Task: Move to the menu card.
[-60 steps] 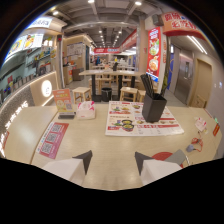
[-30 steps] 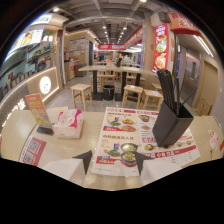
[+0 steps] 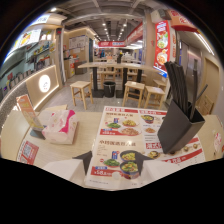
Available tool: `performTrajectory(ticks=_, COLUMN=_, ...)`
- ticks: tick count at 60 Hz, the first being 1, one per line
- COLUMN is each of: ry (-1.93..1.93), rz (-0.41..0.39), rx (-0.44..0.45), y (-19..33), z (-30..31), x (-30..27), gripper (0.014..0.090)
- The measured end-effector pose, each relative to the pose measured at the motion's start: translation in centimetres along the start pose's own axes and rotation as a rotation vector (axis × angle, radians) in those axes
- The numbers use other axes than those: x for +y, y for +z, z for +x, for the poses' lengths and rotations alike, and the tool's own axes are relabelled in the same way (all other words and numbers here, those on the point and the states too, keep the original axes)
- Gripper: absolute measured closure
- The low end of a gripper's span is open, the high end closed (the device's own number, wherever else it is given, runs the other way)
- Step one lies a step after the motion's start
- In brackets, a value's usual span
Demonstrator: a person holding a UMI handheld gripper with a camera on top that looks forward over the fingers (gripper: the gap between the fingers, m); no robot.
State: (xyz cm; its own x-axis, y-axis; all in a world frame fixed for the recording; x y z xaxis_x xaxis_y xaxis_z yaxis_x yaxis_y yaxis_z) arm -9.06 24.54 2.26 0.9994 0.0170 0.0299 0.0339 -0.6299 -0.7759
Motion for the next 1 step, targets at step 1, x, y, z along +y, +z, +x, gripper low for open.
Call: performTrajectory(ticks=1, ry=0.002, rz=-0.001, rx=0.000, y=-0.05, z=0.00, x=-0.01, gripper=0.0200)
